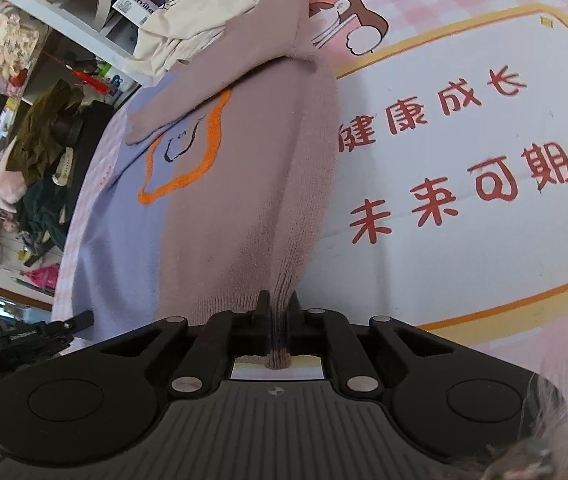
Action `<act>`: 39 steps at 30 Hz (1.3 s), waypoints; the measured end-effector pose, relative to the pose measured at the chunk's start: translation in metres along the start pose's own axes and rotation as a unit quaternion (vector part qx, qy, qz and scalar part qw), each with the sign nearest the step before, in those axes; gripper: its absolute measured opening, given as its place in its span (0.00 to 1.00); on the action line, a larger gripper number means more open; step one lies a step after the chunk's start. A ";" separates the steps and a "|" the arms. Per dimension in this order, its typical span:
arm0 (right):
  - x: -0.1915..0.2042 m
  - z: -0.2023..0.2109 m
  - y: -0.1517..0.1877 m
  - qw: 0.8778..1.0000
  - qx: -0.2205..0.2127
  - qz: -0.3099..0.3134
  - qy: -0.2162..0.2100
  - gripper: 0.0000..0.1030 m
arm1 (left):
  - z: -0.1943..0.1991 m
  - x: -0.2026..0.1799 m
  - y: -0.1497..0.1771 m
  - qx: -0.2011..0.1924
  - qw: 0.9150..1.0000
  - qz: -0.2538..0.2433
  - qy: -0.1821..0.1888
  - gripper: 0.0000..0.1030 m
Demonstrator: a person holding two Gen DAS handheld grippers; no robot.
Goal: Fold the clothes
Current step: 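Lift the hem with both grippers and fold it over the sleeves toward the collar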
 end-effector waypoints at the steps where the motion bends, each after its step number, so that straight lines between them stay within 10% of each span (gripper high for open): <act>1: -0.002 0.001 0.000 1.000 -0.002 -0.002 -0.002 0.06 | 0.001 0.000 0.000 -0.003 1.000 0.004 -0.005 0.05; 29: -0.038 0.103 0.048 0.997 0.009 -0.040 -0.062 0.06 | 0.072 -0.025 0.080 -0.010 0.995 0.098 0.013 0.04; 39: -0.009 0.120 -0.003 0.985 -0.040 -0.089 -0.144 0.06 | 0.079 -0.050 0.039 -0.063 0.982 0.153 0.094 0.04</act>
Point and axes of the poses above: each gripper's, at about its wrist camera, not at the fingertips, and z roughly against the way its jaws point, x to its left, y to its underside, the point moved 10 cm from there along -z, roughly the way its jaws point, and after that the axes turned 13 degrees about -x, right-handed, at the moved point
